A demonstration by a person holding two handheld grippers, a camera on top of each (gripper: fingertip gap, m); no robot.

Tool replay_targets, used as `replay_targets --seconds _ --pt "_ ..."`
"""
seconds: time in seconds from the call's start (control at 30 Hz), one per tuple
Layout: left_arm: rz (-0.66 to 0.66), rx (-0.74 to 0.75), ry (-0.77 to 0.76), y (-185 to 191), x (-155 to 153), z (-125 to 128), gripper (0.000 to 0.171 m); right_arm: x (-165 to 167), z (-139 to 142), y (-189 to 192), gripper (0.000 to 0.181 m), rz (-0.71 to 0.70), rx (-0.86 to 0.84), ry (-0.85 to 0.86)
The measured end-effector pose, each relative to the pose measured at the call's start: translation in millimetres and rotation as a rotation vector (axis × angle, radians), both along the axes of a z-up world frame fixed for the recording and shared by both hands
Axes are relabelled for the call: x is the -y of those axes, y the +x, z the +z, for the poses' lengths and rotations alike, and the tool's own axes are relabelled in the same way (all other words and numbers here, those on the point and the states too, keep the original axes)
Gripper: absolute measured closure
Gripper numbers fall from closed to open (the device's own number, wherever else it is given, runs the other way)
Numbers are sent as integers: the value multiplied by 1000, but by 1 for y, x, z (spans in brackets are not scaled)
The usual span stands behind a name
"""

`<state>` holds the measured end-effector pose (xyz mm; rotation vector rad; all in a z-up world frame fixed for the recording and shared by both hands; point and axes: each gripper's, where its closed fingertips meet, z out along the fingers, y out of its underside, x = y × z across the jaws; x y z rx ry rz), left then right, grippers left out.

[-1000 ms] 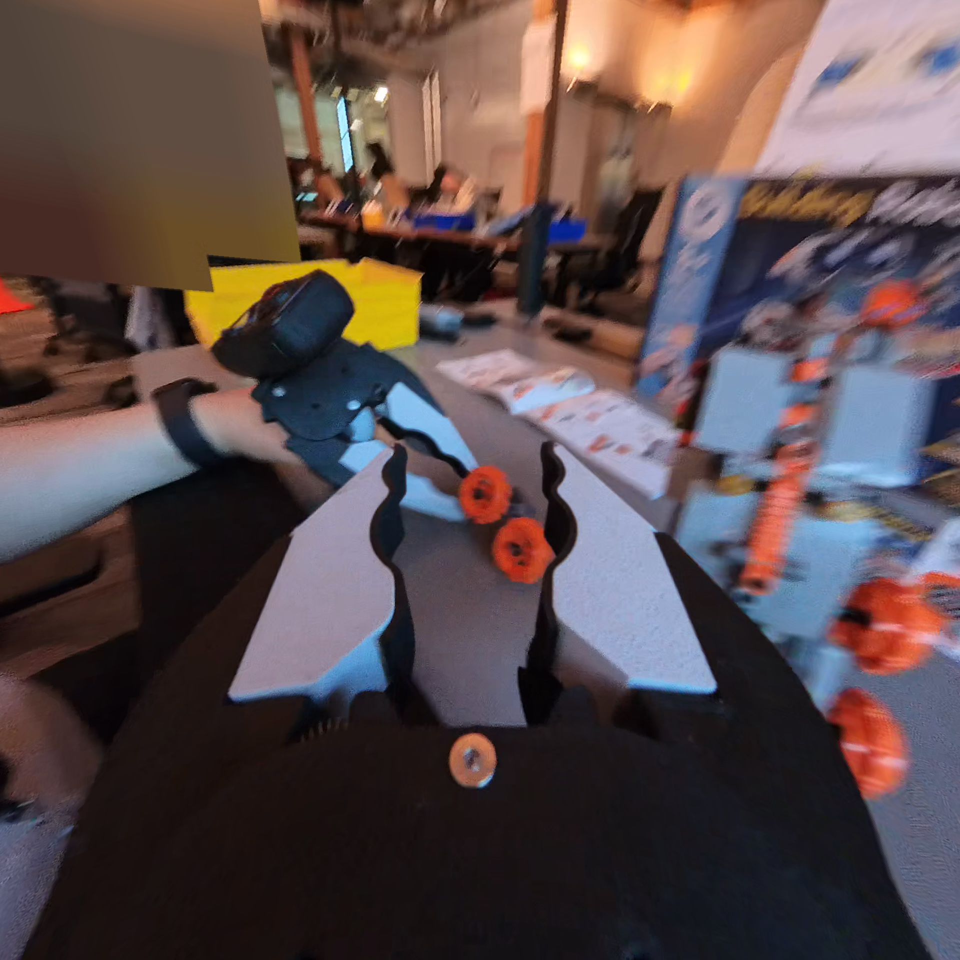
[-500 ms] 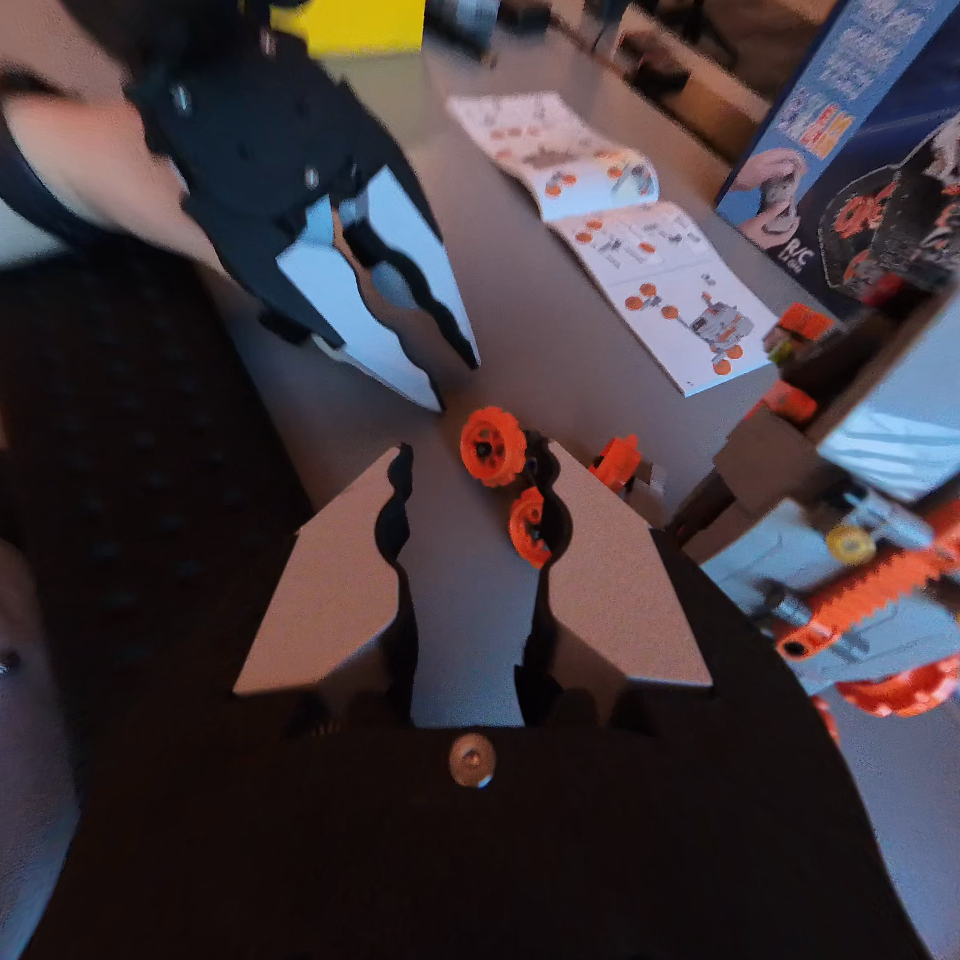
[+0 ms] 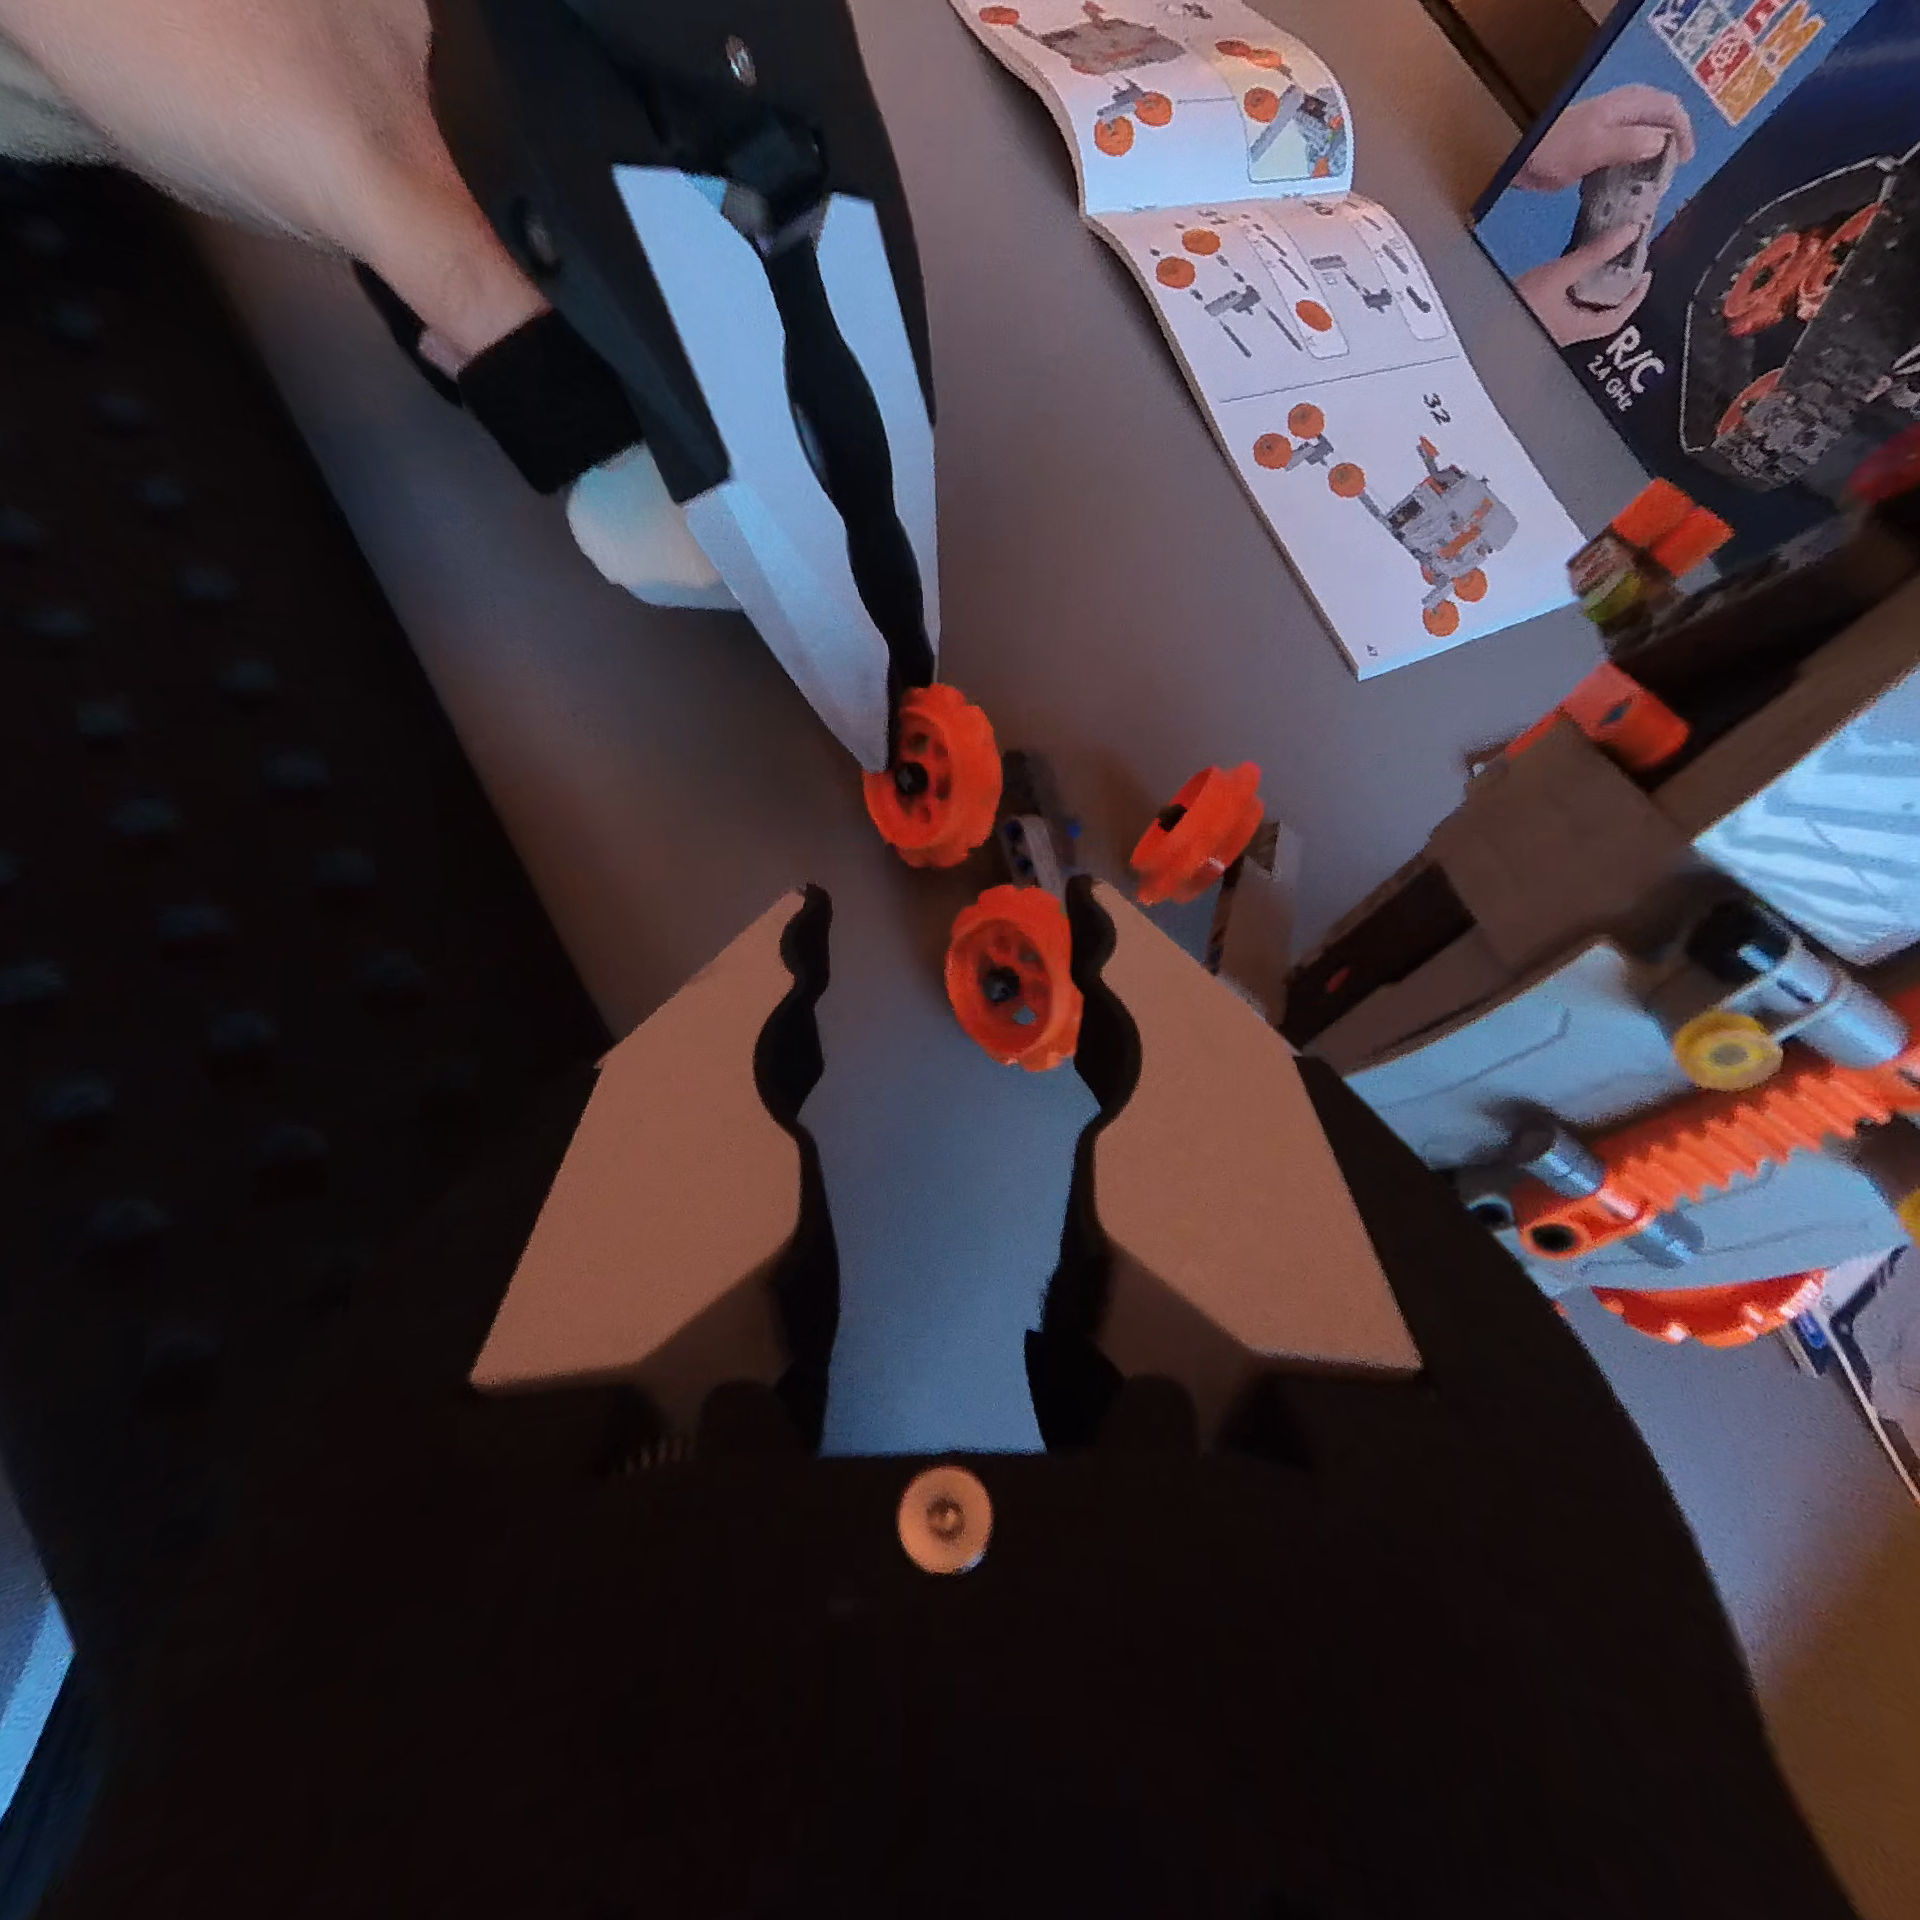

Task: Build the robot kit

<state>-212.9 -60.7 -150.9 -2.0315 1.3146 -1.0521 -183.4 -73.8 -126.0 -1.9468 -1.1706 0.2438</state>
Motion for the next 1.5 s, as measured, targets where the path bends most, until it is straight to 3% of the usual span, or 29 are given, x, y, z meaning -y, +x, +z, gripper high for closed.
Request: replay_targets --seconds 0.17,0.27,0.4,0.73,0.87,0.93,1.03,1.5 --pt "-189 -2 446 -9 24 16 160 12 4 -10 130 74 -63 0" --pt "-242 -5 583 -14 34 16 160 20 4 -23 125 136 -172 -92" --pt "-268 38 597 -14 40 24 160 21 7 -29 126 174 -260 -194" --pt "-308 165 684 -15 49 46 160 29 -2 -28 126 242 -252 -272" --pt "-340 189 688 -14 55 46 160 32 -6 -30 131 263 -230 -247" --pt "-348 197 710 -14 54 46 160 35 -4 -32 149 287 -232 -237" --pt "-359 230 744 -14 55 50 160 34 0 -31 156 283 -243 -206" --pt "-317 256 673 -15 52 53 162 33 13 -28 155 281 -338 -186"
